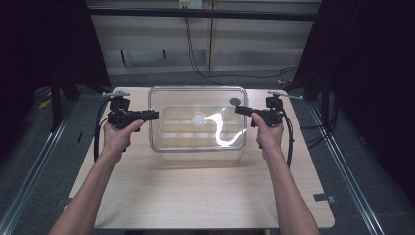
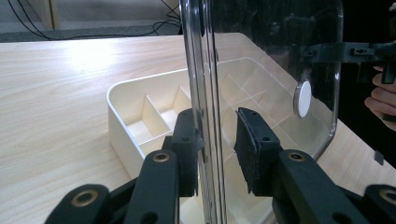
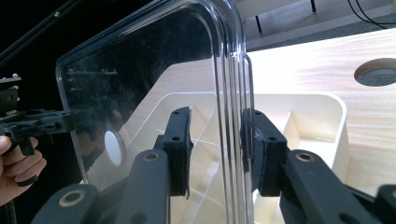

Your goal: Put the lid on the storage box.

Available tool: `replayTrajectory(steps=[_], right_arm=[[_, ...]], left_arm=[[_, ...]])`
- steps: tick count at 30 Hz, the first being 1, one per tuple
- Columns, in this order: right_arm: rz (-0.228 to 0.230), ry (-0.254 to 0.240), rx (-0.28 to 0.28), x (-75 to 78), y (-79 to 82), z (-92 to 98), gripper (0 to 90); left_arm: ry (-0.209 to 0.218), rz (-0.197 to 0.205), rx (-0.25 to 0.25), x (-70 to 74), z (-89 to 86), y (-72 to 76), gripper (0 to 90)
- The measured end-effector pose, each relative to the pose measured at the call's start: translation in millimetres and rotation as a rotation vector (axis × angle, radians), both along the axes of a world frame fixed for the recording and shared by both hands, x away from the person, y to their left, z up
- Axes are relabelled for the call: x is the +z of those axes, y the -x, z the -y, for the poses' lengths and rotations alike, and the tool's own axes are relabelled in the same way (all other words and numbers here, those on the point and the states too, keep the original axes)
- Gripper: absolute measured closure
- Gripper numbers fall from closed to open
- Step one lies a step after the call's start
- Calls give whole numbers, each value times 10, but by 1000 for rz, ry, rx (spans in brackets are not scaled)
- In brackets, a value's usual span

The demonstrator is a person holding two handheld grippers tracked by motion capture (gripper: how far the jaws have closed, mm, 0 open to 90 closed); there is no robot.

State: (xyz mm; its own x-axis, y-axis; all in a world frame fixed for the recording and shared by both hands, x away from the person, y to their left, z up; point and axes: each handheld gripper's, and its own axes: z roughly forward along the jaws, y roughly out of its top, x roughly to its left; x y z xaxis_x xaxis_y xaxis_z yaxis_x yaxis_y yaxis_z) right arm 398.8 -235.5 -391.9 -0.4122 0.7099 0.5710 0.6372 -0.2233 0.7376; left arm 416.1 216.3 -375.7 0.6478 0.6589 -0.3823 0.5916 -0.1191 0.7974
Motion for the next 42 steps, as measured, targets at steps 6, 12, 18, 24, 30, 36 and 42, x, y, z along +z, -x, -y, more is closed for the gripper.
replayTrajectory(steps=[6,12,18,24,30,36,42], right_arm=[[-8,-7,1,-3,-55,16,650],[-21,-14,-11,-59,-99,57,649],[-29,-14,-20,-98,-103,86,647],[-33,-9,-22,-110,-123,79,645],[-47,14,-22,-151,-188,62,626],[-67,27,-28,-203,-250,44,605],[-82,45,-46,-262,-296,21,589]], left_arm=[[-8,-1,0,9,17,-59,698],[4,-17,13,-25,68,-118,688],[-6,-29,21,-78,116,-148,677],[-6,-42,24,-112,119,-184,670],[-7,-55,29,-161,115,-238,662],[0,-70,31,-210,117,-287,655],[-9,-97,34,-261,123,-349,648]])
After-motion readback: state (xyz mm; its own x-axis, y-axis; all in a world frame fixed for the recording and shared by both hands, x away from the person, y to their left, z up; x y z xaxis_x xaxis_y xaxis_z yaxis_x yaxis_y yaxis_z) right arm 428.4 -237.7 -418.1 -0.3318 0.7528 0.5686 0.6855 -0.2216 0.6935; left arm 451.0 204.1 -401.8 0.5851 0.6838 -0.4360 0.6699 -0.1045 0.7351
